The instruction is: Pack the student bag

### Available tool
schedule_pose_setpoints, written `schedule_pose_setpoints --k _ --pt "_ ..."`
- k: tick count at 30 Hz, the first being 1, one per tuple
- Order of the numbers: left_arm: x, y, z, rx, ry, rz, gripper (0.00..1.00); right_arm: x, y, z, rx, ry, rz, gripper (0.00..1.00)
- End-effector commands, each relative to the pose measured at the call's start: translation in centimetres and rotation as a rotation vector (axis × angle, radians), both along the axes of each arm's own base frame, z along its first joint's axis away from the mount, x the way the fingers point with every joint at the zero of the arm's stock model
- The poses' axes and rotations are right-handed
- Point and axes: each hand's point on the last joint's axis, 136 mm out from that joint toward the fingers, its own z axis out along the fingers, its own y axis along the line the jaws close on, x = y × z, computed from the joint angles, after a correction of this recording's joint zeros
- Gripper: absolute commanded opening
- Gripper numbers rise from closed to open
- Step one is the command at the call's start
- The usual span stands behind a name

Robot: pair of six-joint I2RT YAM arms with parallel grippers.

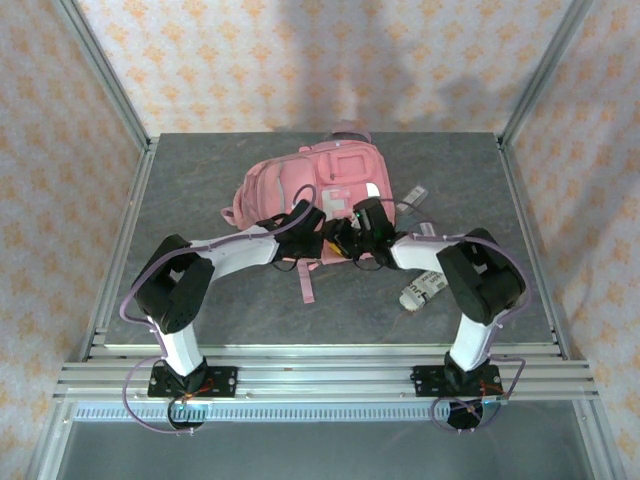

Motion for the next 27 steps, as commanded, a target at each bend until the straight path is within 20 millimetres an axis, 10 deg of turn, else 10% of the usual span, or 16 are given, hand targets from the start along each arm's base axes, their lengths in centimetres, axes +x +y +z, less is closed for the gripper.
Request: schedule_pose_setpoints --k 1,11,27 --pt "-0.6 0.7 0.5 0.029 -0.009 0.017 0.0 2.4 -0.6 -0.6 0.052 0.043 -0.136 0.46" --pt "0.0 2.5 -1.6 0.161 -0.003 0.06 0.0 2.9 -3.0 -6.6 0.048 0.24 -0.336 0.12" --pt "2.2 3.9 -4.7 0.239 0.028 0.101 0.27 2.5 -2.5 -6.5 0.067 0.224 -0.291 0.0"
